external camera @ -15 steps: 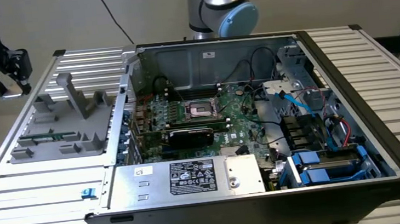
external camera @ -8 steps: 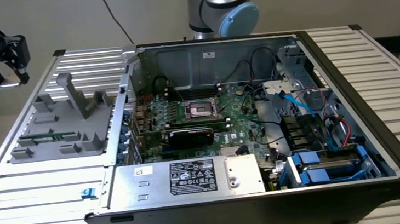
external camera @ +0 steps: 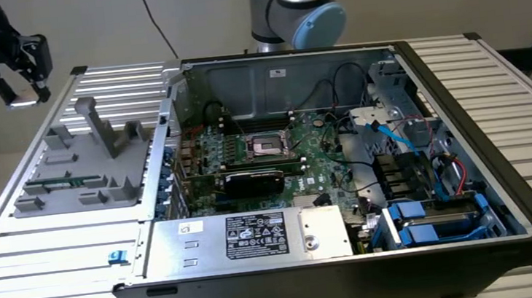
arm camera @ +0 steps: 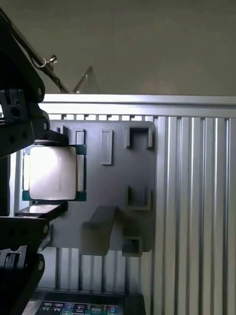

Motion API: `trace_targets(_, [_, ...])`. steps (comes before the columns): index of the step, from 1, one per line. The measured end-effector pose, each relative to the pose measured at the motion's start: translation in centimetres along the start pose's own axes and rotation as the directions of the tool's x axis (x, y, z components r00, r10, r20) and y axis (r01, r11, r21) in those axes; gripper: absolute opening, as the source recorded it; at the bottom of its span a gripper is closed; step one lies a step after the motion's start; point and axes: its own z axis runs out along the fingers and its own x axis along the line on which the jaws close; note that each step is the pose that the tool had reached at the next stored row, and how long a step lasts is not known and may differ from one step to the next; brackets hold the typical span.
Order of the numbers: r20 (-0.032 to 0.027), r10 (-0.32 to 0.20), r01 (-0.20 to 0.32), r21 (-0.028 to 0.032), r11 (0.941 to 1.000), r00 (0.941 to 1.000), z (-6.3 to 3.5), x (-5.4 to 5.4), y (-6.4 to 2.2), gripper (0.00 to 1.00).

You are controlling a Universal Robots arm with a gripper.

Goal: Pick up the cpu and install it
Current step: 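Pick up the cpu and move it towards the insertion slot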

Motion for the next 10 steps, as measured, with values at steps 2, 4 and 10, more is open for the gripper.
trace_targets(2, [-0.0002,0.0,0.0,0.0,1.0,1.0,-0.4,-0.8,-0.03,0.56])
trace_targets(4, [0.0,0.0,0.0,-0.0001,1.0,1.0,-0.83,-1.6,-0.07,0.56])
trace_targets(10, [-0.0013,0.0,0.0,0.0,1.0,1.0,-2.09,-3.8,-0.2,0.56])
